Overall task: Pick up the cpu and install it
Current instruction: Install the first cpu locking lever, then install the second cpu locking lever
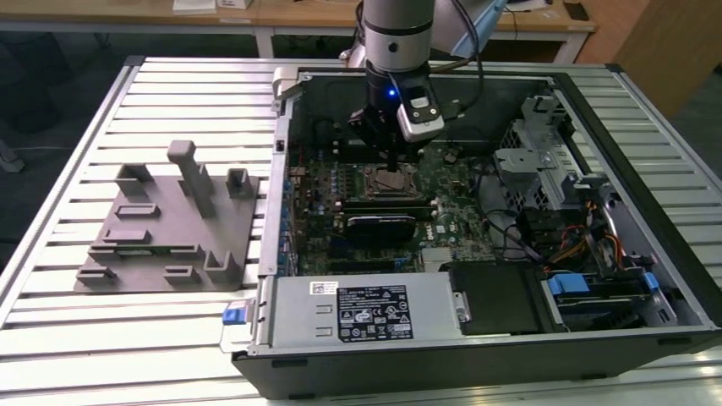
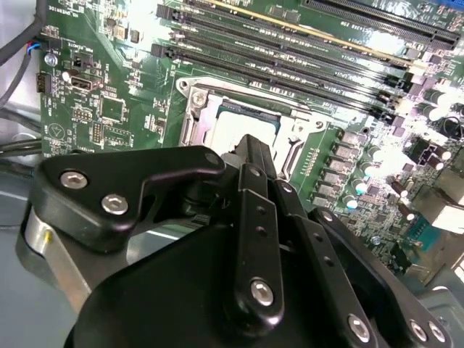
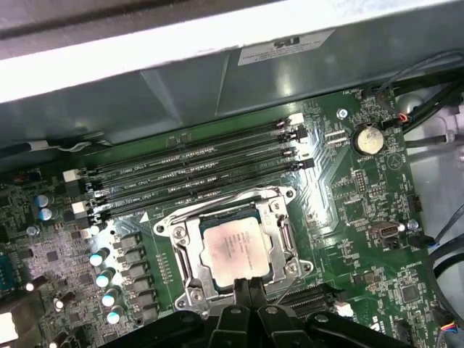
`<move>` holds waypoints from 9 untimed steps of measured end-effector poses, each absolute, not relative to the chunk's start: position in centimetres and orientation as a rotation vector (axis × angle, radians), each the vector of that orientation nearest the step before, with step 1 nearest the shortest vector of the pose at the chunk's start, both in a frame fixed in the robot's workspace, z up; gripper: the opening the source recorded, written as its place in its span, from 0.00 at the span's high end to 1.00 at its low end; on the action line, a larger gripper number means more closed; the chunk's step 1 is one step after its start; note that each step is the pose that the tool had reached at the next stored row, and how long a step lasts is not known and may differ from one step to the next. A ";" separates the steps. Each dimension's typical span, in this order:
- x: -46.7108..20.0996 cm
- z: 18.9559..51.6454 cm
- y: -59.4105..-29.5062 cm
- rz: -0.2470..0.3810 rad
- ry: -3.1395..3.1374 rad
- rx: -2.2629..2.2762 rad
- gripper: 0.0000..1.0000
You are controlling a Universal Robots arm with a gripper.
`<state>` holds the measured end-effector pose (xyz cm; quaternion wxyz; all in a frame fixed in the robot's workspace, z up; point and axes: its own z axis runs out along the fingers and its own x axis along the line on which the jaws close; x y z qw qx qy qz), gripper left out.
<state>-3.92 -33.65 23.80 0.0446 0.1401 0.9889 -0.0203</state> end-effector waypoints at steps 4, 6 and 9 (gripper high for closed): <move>-3.9 23.8 -33.7 -0.062 3.022 0.428 0.89; -3.9 23.8 -33.7 -0.062 3.022 0.428 0.89; -3.9 23.8 -33.7 -0.062 3.022 0.428 0.89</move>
